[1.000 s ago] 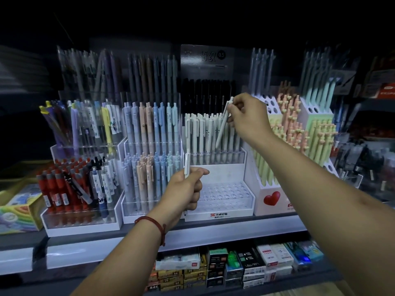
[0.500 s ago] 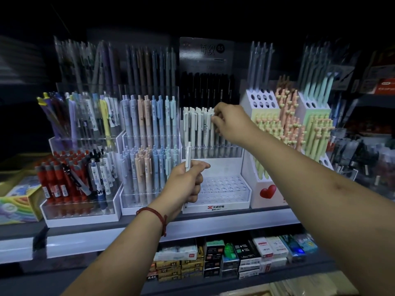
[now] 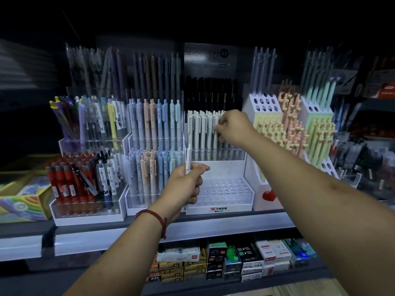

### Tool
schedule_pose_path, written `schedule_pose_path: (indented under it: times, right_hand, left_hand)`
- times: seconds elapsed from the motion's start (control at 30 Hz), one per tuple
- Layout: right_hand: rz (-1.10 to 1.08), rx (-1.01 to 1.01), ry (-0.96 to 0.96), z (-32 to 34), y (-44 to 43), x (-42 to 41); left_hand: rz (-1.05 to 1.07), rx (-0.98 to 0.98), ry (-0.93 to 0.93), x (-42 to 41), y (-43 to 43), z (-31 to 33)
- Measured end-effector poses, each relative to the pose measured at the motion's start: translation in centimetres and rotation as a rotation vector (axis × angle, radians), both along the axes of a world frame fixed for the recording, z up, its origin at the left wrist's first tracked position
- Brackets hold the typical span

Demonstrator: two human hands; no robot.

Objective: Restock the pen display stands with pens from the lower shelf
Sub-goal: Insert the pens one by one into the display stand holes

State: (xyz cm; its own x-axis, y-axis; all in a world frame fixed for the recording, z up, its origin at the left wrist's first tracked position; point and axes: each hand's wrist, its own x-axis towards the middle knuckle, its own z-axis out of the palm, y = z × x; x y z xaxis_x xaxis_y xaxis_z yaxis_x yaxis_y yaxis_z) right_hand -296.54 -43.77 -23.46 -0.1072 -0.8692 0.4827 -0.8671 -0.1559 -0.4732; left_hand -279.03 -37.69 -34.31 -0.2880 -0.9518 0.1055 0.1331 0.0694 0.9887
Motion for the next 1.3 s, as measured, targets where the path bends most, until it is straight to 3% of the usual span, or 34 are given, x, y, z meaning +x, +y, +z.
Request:
schedule_pose_path:
  times: [0.1, 0.2, 0.27, 0.37, 0.47, 0.57, 0.73, 1.0, 1.3]
  right_hand:
    - [-0.044, -0.051, -0.002, -1.3, 1.8, 0.4]
    - [0.213, 0.044, -0.269, -1.8, 4.9, 0.9]
    - [0.353, 0.163, -0.244, -1.9, 6.3, 1.0]
    - [0.393, 0.208, -0.238, -2.0, 6.4, 0.8]
    - [0.346, 0.117, -0.370, -1.2, 6.1, 0.3]
    - [0.188, -0.102, -0.456, 0.2, 5.0, -1.0]
    - [0.047, -0.265, -0.284, 0.8, 2.7, -2.9]
    - [0.042, -0.084, -0.032, 0.2, 0.5, -2.6]
    - [0.021, 0.011, 0.014, 0.4, -0.3, -1.6]
  left_hand:
    - [0.006, -0.003, 0.001, -0.8, -0.3, 0.0]
    - [0.023, -0.007, -0.012, -1.9, -0.8, 0.0]
    - [0.022, -0.020, -0.027, -2.9, -1.1, 0.1]
    - [-0.001, -0.076, -0.048, -4.1, -1.3, 0.6]
    - [0.000, -0.109, -0.056, -4.4, -1.4, 0.6]
    - [0.003, -0.078, -0.090, -4.0, -1.7, -0.3]
    - [-0.014, -0.098, -0.119, -3.0, -2.6, -1.7]
    - [-0.014, -0.148, -0.194, -3.0, -3.5, -2.7]
    - [-0.005, -0.161, -0.183, -2.9, -3.4, -3.0]
